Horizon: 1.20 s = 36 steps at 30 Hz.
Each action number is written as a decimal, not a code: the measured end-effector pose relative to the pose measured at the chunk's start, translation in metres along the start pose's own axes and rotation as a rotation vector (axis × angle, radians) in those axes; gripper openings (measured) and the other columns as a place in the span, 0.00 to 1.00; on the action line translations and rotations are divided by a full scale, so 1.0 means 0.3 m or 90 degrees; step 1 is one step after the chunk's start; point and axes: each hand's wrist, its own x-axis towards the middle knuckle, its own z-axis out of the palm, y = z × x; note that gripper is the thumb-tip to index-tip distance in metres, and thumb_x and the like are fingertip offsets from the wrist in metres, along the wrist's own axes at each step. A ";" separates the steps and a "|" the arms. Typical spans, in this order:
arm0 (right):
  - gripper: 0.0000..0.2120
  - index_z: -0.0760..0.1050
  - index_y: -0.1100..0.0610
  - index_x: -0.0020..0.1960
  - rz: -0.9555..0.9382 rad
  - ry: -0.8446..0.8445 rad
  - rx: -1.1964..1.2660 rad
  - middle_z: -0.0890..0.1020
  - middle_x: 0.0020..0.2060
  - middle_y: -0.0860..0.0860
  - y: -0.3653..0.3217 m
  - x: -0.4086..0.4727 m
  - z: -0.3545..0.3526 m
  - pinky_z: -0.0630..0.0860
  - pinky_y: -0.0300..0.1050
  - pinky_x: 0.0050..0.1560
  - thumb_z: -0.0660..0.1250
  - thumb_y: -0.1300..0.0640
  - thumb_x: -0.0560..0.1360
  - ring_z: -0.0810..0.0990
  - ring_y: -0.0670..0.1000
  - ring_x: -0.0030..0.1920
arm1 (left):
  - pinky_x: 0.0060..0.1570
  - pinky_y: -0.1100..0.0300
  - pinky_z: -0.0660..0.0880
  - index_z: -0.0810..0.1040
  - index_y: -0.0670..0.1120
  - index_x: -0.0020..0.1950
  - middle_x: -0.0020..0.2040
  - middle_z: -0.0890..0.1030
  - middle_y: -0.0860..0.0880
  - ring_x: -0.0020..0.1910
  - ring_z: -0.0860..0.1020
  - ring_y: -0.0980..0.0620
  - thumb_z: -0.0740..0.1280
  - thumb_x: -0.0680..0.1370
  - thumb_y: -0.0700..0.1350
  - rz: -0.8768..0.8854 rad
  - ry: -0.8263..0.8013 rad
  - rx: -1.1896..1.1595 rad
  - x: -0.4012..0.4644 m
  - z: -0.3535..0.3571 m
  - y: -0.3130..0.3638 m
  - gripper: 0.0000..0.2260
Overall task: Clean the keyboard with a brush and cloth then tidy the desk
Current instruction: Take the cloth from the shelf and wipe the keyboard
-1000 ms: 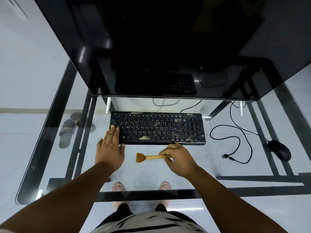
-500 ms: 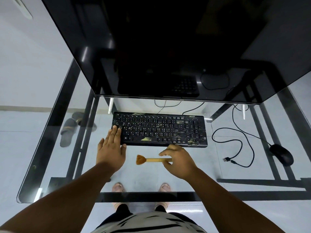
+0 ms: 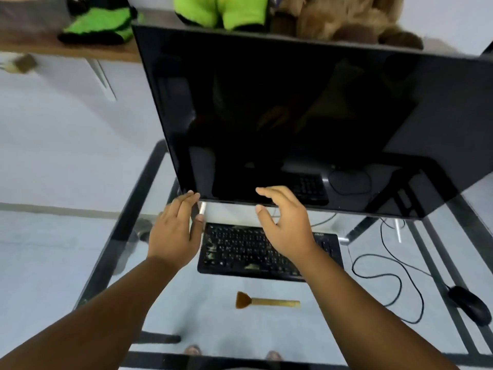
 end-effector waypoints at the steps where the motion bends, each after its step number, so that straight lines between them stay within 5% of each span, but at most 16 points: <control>1: 0.15 0.77 0.55 0.64 -0.024 0.015 0.015 0.77 0.59 0.44 -0.053 0.048 0.000 0.76 0.44 0.60 0.66 0.56 0.78 0.75 0.42 0.61 | 0.63 0.51 0.71 0.71 0.45 0.68 0.67 0.75 0.46 0.65 0.73 0.46 0.57 0.79 0.50 0.015 0.031 -0.002 0.032 -0.049 -0.006 0.19; 8: 0.13 0.79 0.58 0.61 -0.191 0.121 0.058 0.80 0.54 0.48 -0.380 0.300 0.003 0.75 0.39 0.58 0.67 0.62 0.77 0.78 0.43 0.57 | 0.60 0.52 0.68 0.72 0.44 0.66 0.63 0.77 0.45 0.62 0.73 0.45 0.58 0.78 0.48 0.053 0.222 0.018 0.223 -0.373 -0.050 0.18; 18: 0.12 0.81 0.60 0.55 -0.323 0.222 0.036 0.81 0.50 0.52 -0.805 0.702 0.078 0.74 0.38 0.54 0.67 0.62 0.72 0.79 0.48 0.50 | 0.67 0.47 0.60 0.63 0.48 0.75 0.77 0.63 0.49 0.74 0.62 0.48 0.55 0.79 0.51 0.015 0.315 0.101 0.546 -0.727 -0.265 0.24; 28: 0.30 0.63 0.57 0.73 -0.092 -0.202 -0.339 0.67 0.70 0.56 -0.950 1.070 0.318 0.69 0.54 0.67 0.64 0.57 0.72 0.69 0.59 0.69 | 0.75 0.47 0.48 0.51 0.48 0.79 0.80 0.50 0.50 0.79 0.49 0.51 0.52 0.74 0.50 -0.052 0.094 0.204 0.745 -0.799 -0.507 0.33; 36: 0.32 0.61 0.57 0.75 -0.041 -0.356 -0.461 0.64 0.74 0.57 -0.930 1.142 0.414 0.65 0.51 0.69 0.60 0.40 0.78 0.65 0.58 0.73 | 0.75 0.51 0.47 0.46 0.50 0.80 0.80 0.44 0.52 0.79 0.48 0.52 0.58 0.77 0.55 -0.028 0.069 0.261 0.777 -0.768 -0.558 0.35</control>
